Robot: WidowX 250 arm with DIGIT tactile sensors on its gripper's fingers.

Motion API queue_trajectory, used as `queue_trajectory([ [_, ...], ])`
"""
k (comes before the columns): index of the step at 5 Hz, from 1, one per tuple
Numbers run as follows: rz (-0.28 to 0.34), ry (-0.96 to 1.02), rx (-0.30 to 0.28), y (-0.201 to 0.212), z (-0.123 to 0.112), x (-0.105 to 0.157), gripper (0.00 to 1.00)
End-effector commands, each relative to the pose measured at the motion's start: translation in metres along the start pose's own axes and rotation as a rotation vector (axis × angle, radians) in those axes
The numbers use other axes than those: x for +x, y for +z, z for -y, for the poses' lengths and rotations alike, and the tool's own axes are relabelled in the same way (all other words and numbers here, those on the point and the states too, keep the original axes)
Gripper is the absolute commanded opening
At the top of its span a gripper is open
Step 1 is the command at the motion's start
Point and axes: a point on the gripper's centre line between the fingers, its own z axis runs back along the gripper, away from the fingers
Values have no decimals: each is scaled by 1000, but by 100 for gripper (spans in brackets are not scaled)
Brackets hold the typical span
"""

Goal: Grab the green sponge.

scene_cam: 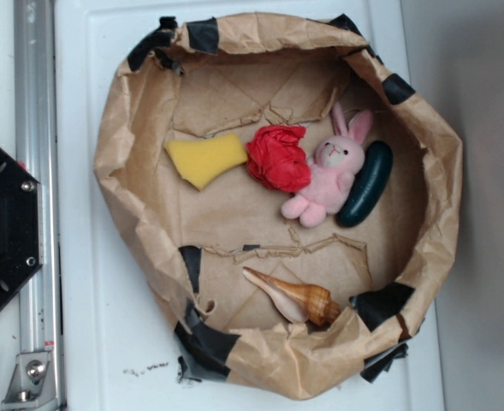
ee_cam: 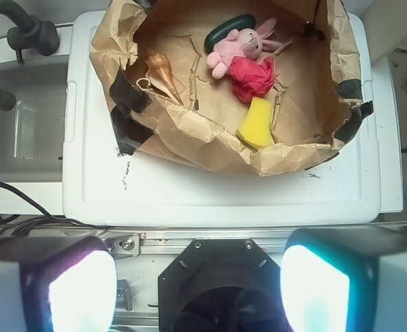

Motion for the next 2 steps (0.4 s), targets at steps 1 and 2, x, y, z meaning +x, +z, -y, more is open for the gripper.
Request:
queue_trajectory([
  [1,0,0,0,0,0,0,100],
  [2,-2,43,5,-24,-41,48,100],
])
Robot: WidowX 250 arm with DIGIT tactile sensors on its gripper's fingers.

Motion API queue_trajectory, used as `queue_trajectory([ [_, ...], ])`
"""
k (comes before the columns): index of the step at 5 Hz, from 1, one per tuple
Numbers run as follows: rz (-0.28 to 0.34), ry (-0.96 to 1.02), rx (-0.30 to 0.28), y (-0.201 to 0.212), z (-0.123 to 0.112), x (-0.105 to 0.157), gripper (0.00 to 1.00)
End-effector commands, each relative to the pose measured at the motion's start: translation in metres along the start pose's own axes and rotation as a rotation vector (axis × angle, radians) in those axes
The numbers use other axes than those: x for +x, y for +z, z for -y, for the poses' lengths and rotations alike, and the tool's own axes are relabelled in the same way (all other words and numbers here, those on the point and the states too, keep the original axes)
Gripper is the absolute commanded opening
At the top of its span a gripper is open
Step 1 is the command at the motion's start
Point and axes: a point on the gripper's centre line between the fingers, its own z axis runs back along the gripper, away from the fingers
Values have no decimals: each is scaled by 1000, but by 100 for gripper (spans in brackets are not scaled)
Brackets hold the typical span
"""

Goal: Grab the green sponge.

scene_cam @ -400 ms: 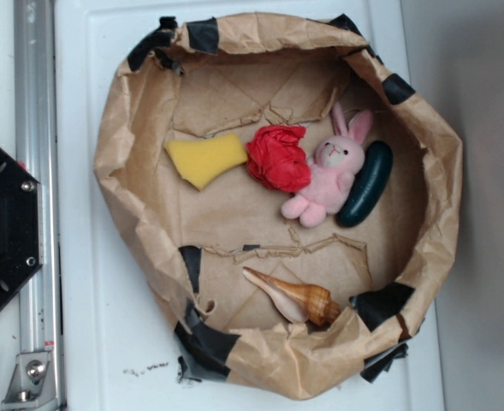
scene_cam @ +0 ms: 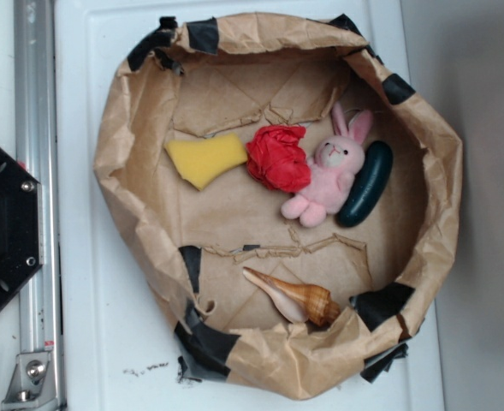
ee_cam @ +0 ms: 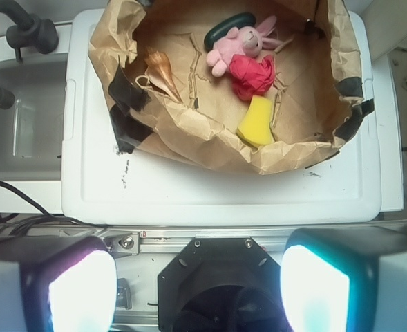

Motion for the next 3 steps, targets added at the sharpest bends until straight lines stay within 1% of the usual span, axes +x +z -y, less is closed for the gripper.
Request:
queue_trajectory([
  [1,-31,114,-7,-62,-82,89,100],
  [2,-65,96,73,-112,-98,114,100],
  [3,-65,96,73,-112,-98,114,100],
])
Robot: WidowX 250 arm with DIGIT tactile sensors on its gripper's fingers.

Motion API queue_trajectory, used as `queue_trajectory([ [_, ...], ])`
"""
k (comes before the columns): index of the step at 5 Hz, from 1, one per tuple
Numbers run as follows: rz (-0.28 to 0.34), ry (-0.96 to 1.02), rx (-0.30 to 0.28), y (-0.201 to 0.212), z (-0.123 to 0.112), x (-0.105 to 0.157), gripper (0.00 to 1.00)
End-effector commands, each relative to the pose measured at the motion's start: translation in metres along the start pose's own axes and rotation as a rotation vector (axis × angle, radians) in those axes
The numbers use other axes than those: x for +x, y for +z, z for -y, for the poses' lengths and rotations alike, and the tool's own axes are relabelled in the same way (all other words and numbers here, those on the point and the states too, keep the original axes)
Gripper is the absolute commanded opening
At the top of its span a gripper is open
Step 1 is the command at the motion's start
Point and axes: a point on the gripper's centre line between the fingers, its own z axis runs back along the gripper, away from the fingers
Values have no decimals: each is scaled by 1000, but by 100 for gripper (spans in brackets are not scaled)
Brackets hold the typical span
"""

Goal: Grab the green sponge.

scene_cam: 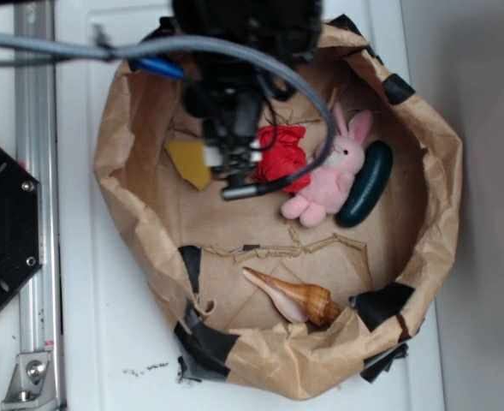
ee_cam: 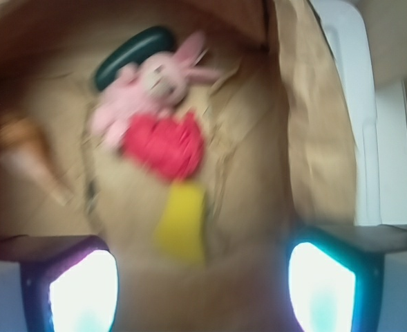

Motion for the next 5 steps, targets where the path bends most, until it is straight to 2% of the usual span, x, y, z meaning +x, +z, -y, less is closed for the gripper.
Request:
queue_trajectory([
  [1,44,-7,12,9,-2,3,100],
  [3,44,-7,12,9,-2,3,100],
  [4,27,-259,59,-25,26,1,100],
  [5,34,-316,172,-38,43,-15,100],
])
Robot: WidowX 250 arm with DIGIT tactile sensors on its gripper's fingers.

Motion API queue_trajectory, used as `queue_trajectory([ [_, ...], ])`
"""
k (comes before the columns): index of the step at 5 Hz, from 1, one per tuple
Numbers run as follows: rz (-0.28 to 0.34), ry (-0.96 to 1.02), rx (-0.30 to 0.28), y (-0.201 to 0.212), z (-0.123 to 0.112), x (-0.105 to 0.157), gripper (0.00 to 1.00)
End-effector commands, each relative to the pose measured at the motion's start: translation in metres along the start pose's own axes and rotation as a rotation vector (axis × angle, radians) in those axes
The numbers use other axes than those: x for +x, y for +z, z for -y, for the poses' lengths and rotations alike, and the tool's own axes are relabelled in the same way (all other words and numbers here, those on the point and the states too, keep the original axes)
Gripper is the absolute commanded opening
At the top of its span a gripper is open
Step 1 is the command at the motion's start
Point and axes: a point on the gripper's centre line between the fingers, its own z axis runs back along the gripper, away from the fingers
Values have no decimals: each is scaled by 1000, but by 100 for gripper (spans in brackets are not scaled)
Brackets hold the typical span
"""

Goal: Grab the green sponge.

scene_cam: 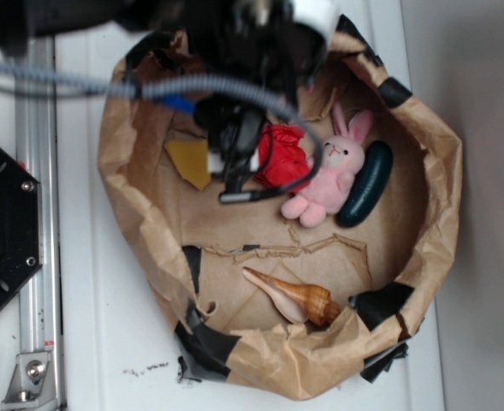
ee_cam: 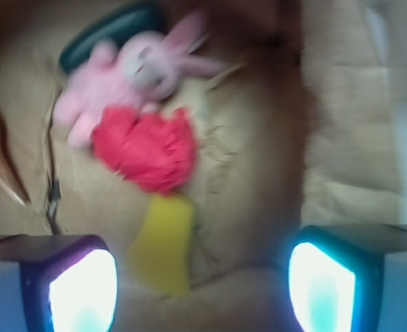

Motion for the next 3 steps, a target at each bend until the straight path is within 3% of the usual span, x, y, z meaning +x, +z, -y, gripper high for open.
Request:
queue_trajectory([
  [1,23,-107,86,-12,9,-14,100],
  [2,-41,-49,101,-42,-15,0,100],
  [3,-11,-19,59,-60,-32,6,100],
])
